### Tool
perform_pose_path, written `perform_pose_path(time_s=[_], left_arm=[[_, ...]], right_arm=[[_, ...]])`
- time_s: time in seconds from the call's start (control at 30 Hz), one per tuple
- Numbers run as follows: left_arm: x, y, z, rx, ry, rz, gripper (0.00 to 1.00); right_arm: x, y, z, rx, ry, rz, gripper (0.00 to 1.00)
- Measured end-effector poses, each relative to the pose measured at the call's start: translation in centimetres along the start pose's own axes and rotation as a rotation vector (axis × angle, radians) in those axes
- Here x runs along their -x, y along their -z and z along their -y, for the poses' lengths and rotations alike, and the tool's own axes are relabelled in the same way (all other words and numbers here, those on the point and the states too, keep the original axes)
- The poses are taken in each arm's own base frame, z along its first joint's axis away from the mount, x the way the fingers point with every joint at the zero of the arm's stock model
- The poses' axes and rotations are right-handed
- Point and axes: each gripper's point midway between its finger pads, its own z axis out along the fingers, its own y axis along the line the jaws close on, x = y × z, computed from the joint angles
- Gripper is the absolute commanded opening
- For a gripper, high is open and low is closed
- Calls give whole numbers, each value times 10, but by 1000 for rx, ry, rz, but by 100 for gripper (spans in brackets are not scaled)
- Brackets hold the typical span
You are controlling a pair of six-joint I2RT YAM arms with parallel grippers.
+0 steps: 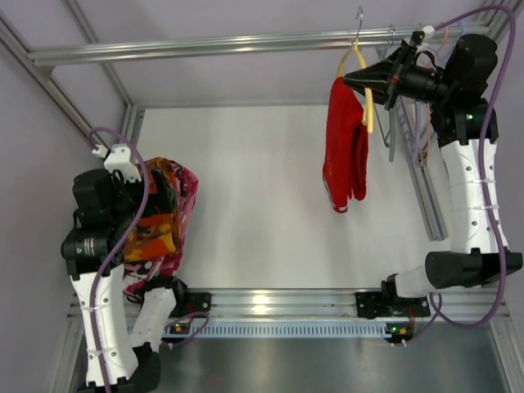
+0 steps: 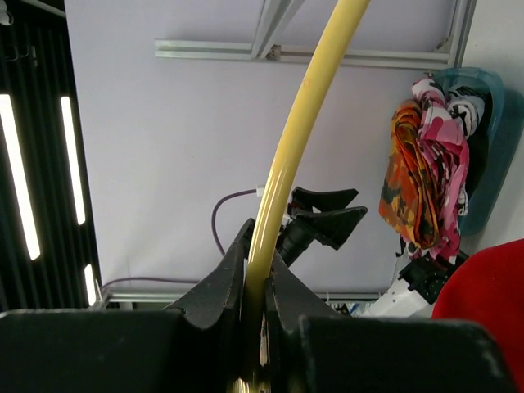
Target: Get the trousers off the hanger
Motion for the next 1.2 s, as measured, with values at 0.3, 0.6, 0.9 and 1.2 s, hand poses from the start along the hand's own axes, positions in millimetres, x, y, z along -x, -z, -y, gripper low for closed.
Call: perform_pose_path(time_s=[0.3,0.6,0.9,1.2], left_arm=[[1,1,9,-57,-27,11,98],[1,17,51,-300,-99,113,98],[13,-12,70,-454,-77,177,95],[36,-58,78,-499,-118,205,94]], right_arm=[[-2,1,3,-1,0,11,0],[-36,10,16,44,98,-12,0],[-81,11,26,98,136,-92,0],[-95,2,38,119,166,-102,0]])
